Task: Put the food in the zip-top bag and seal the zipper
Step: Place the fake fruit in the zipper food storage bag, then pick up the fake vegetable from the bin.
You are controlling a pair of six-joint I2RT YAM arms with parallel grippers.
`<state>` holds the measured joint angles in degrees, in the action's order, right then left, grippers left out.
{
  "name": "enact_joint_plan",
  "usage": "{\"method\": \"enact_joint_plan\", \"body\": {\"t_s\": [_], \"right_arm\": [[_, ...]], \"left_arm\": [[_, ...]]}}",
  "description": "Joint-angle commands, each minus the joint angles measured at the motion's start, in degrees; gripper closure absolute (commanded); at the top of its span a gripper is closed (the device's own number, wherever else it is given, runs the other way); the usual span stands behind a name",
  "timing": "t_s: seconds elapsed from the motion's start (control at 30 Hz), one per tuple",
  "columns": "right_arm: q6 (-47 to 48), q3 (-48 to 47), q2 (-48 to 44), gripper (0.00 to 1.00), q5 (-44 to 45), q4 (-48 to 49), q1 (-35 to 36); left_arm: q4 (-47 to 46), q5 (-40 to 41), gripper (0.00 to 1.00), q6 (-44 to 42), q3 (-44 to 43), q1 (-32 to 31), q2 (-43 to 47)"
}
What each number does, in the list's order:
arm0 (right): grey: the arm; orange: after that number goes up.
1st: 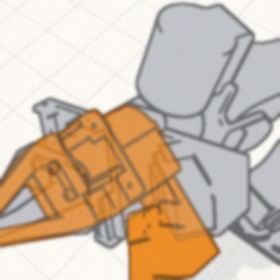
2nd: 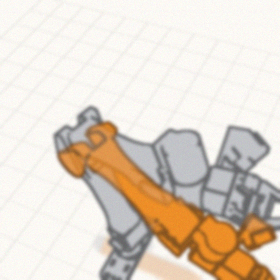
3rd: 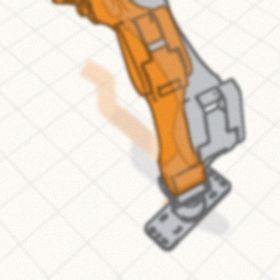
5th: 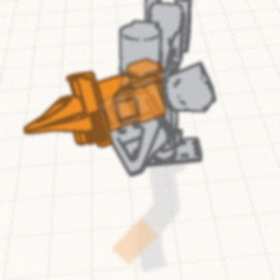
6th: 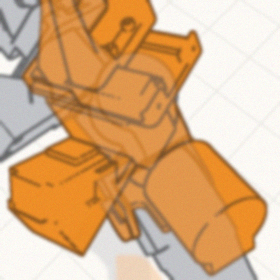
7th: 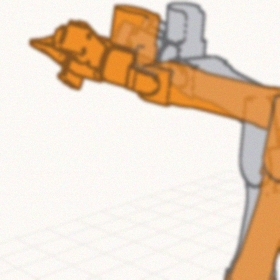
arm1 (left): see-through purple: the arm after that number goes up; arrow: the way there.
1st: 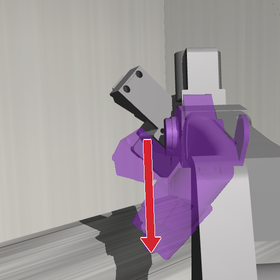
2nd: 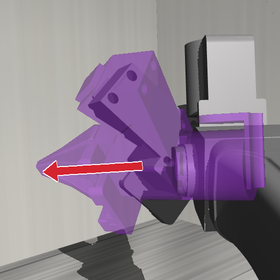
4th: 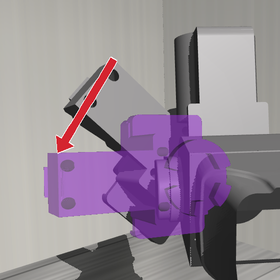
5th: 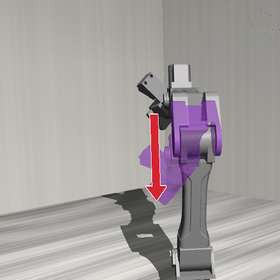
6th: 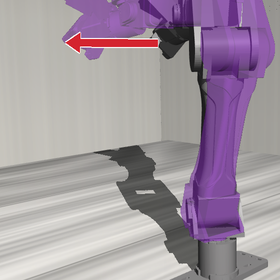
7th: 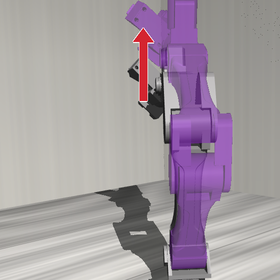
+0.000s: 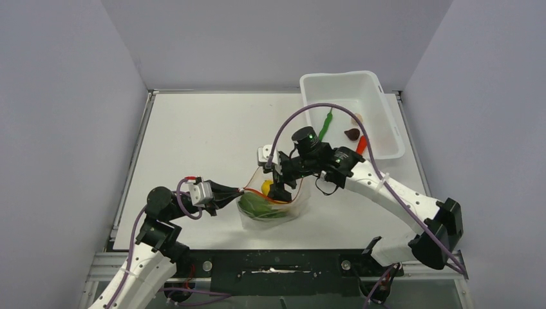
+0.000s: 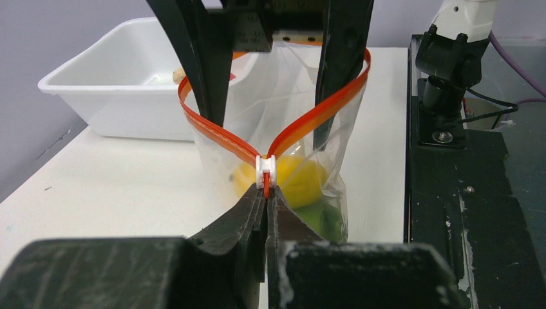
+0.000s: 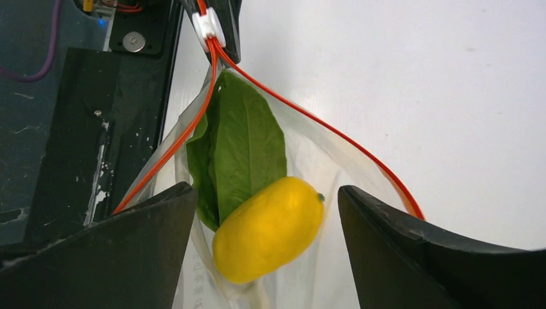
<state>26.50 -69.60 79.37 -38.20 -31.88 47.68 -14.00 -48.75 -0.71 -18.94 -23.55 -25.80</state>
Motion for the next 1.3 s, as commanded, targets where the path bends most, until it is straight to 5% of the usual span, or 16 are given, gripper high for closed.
{"method": "enact_joint_plan", "body": {"t_s": [0.0,0.23,0.5,0.87,1.27], "right_arm": [[-2.4,-2.0,-6.6,0.16,4.3,4.5,0.3],[-6.5,0.2,-12.3,0.02,13.2,10.2,0.0],[-14.1,2.2,-16.4,0.02,25.9,18.5,-2.1],[-21.5,-1.8,-9.7,0.01,40.3,16.5,-12.6],[-21.6,-3.3,-0.1,0.52,50.5,17.7,-28.4]], "left_arm": [[-3.5,-0.9,1.00,-0.6,-0.3,-0.3,0.3],[-3.0,-0.3,1.00,-0.9,-0.3,-0.3,0.2],[-1.6,1.1,1.00,-1.4,-0.6,-0.3,-0.1],[-1.0,2.5,1.00,-2.1,-0.7,-0.3,0.0],[-1.6,2.1,1.00,-2.0,-0.7,-0.3,-0.5]]}}
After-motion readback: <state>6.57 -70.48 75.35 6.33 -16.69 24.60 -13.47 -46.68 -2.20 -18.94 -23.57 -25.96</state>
